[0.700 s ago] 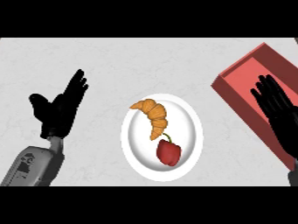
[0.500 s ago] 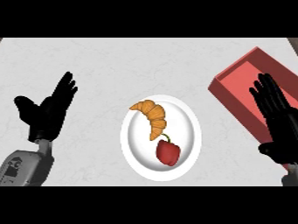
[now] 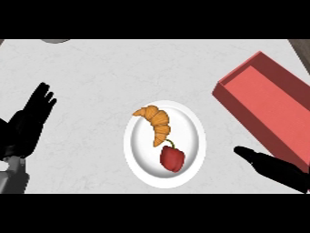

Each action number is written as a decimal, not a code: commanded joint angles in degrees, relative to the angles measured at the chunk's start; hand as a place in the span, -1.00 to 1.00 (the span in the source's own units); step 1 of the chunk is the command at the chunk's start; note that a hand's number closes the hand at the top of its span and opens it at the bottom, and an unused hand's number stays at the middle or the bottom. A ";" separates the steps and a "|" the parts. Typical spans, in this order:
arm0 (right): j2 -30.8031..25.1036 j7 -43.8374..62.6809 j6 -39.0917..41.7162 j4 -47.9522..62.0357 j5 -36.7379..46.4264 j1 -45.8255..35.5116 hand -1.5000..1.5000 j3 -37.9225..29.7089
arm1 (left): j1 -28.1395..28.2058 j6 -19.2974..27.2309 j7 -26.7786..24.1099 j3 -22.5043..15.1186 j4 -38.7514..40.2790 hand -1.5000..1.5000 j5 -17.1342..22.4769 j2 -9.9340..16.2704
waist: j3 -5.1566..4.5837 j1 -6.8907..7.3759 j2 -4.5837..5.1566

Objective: Pick the bell pepper from the plate and place it in the cardboard box

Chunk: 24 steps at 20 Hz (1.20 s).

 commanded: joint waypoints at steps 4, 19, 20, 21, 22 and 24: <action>0.61 8.13 -1.08 -7.70 28.18 8.74 -1.00 17.66 | 2.31 -2.02 1.13 1.39 -3.94 0.00 2.14 1.57 | -0.09 0.58 0.49; 5.28 53.02 39.80 -7.25 54.50 5.50 -1.00 31.37 | 2.94 -3.45 1.29 1.58 -5.96 0.00 3.01 1.84 | -0.20 2.86 1.45; 7.79 56.13 42.88 -6.62 55.18 3.50 -1.00 32.32 | 2.33 -3.29 2.75 1.67 -6.72 0.00 2.93 2.65 | -0.11 2.99 1.44; 11.13 59.14 45.60 -5.26 55.57 1.66 -1.00 33.90 | 2.62 -2.86 3.46 1.03 -7.86 0.00 3.05 1.90 | 0.00 3.00 1.40; 14.82 61.99 46.76 -2.94 57.11 0.43 -1.00 36.55 | 0.83 -2.02 4.16 1.46 -6.80 0.00 2.93 1.83 | 0.03 2.47 1.47; 16.31 68.49 50.53 -4.73 53.00 -1.97 -1.00 38.13 | 0.93 -2.24 2.31 1.96 -5.48 0.00 2.35 1.63 | 0.08 2.15 1.56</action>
